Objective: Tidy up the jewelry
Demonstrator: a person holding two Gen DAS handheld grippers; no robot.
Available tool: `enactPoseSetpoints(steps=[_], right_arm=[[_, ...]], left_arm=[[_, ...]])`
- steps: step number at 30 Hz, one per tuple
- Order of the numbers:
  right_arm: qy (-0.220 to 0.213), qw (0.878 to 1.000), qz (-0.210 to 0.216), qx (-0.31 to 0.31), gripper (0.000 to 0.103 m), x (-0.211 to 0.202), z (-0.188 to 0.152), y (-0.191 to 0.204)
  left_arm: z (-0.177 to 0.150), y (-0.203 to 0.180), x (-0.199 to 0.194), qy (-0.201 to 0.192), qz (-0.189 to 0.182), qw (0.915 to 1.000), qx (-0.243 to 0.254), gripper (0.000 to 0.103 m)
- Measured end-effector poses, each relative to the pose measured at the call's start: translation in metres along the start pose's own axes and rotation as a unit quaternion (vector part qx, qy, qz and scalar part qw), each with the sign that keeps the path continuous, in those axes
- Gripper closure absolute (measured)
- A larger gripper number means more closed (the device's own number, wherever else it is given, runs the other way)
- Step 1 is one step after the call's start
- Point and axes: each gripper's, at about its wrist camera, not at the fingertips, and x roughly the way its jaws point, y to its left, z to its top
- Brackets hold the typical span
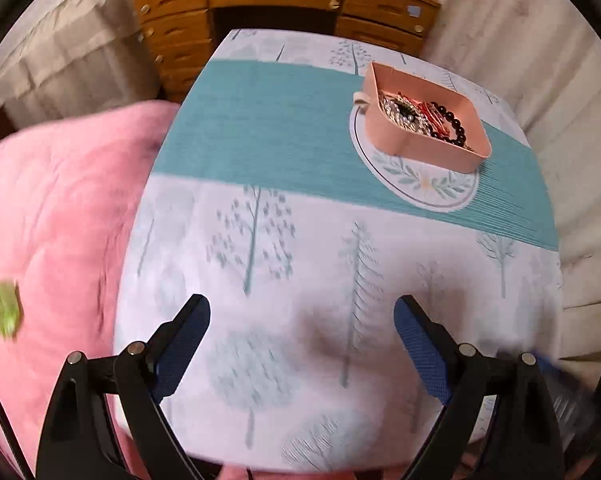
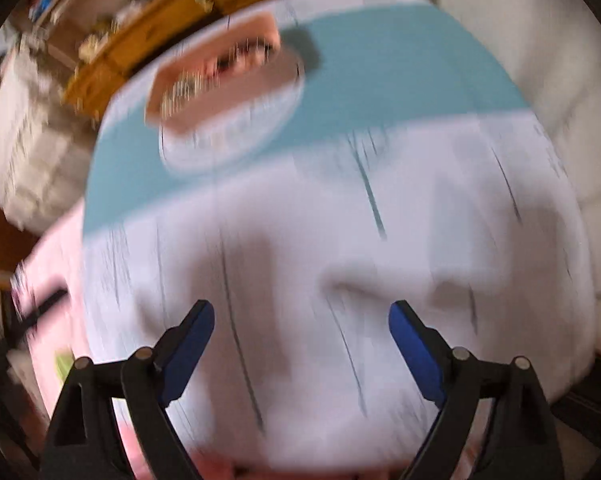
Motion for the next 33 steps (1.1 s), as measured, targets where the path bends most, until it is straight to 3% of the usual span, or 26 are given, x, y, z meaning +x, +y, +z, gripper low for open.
enactPoseSetpoints(steps=[4, 5, 10, 13, 16, 21, 33], right_arm=[[0.002, 0.999, -0.006, -0.04, 0.003, -0.026, -0.039, -0.012], [-0.008, 0.999, -0.007, -0.047, 0.003, -0.038, -0.044, -0.015], [-0.055, 0.997, 0.032, -0.039, 0.003, -0.091, -0.05, -0.03], [-0.075, 0.995, 0.058, -0.027, 0.003, -0.122, -0.045, -0.032], [-0.099, 0.992, 0.069, -0.025, 0.002, -0.146, -0.044, -0.026], [-0.145, 0.986, -0.002, -0.082, 0.002, -0.157, -0.065, -0.006], [-0.171, 0.977, 0.004, -0.126, 0.001, -0.164, -0.067, 0.008]], left_arm=[[-0.019, -0.03, -0.027, -0.022, -0.012, 0.999, 0.038, 0.009], [-0.023, -0.041, -0.034, -0.027, -0.018, 0.9982, 0.05, 0.002], [-0.035, -0.086, -0.061, -0.033, -0.032, 0.9938, 0.102, 0.0], [-0.041, -0.102, -0.088, -0.061, -0.021, 0.9914, 0.114, 0.0], [-0.051, -0.108, -0.102, -0.082, -0.017, 0.9898, 0.116, 0.0], [-0.074, -0.112, -0.111, -0.1, 0.02, 0.9884, 0.113, 0.0], [-0.076, -0.096, -0.12, -0.119, 0.023, 0.9891, 0.084, 0.001]])
